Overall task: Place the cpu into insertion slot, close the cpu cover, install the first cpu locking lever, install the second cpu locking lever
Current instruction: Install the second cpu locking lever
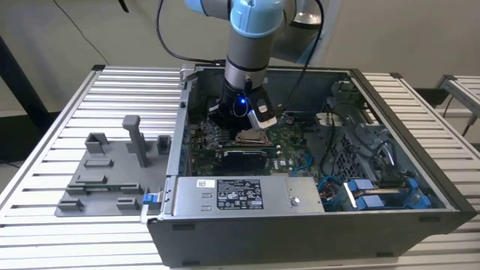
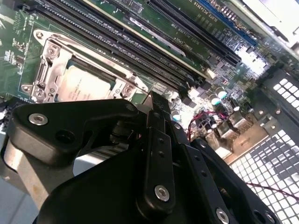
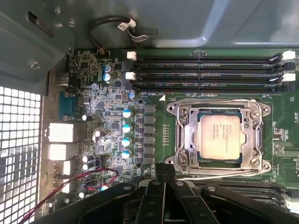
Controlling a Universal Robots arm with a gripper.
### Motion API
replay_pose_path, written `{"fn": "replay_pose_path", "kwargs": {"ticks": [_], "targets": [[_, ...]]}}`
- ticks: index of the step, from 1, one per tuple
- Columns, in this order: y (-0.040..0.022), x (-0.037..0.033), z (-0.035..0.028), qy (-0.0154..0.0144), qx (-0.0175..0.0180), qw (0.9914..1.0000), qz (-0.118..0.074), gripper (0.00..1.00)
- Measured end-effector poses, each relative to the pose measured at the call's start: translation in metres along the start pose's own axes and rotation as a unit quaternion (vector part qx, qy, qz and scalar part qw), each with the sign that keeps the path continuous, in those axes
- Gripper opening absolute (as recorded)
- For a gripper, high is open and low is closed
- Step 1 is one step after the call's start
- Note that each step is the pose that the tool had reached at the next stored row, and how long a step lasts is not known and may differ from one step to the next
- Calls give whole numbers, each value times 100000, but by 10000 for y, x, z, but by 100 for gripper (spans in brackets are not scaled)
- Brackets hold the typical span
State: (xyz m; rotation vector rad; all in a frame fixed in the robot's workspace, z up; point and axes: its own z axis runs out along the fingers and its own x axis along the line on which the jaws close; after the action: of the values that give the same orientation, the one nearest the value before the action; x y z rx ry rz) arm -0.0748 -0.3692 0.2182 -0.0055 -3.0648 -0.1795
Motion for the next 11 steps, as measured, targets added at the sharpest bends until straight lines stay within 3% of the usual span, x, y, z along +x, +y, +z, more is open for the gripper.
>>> {"fn": "replay_pose_path", "kwargs": {"ticks": [11], "targets": [[-2, -2, 88, -155, -18, 100000, 236, 11]]}}
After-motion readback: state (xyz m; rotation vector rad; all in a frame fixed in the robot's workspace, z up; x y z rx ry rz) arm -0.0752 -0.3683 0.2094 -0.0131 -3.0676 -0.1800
